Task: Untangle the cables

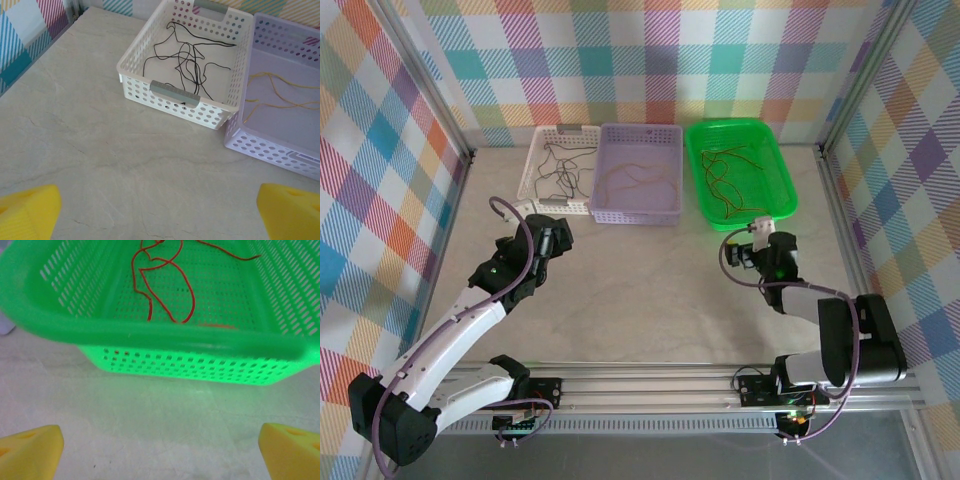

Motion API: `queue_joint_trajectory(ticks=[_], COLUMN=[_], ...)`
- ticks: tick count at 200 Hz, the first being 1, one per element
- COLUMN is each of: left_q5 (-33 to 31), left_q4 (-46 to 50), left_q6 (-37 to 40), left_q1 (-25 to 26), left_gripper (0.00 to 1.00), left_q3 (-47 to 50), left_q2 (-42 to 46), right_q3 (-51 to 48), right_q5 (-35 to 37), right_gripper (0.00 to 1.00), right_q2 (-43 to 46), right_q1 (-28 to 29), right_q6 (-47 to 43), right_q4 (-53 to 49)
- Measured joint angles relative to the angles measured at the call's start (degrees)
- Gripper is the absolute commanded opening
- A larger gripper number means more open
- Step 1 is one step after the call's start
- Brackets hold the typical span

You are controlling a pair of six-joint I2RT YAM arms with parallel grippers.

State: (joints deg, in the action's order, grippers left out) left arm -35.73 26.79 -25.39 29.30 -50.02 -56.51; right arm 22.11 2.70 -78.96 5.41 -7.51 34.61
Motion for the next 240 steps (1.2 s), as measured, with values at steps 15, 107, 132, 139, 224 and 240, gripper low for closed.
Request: queue_joint_trajectory(ticks=[15,107,132,139,224,240], left_q5=[-0.1,-0.5,-0.4,-0.4,0.7,0.7], left_q4=[0.0,0.0,0.0,0.0,0.0,-0.1], left_q6=[0.2,1.1,1.2,1.2,1.3,1.7], left_q1=[0.1,0.3,0.3,0.3,0.3,0.3], left_gripper=[1.00,1.00,1.00,1.00,1.00,1.00], left_q3=[0.0,0.1,0.1,0.1,0.1,0.1], left_q2=[0.0,-0.1,-0.2,-0.2,-0.6,-0.8], right_q3=[0.6,-0.3,0.2,0.2,0.2,0.2], right_q5=[-0.6,-2.2,-2.2,-2.2,-2.2,-2.2], right_gripper=[1.00,1.00,1.00,1.00,1.00,1.00], right_q2=[-0.9,-8.8,-8.8,-8.8,-8.8,-8.8], right_q1=[-1.2,-4.2,-5.0,-5.1,-5.1,-5.1], right_q6=[1.8,6.1,7.1,7.1,7.5,7.5], right_q4=[2.7,12.9,12.9,12.9,12.8,12.8])
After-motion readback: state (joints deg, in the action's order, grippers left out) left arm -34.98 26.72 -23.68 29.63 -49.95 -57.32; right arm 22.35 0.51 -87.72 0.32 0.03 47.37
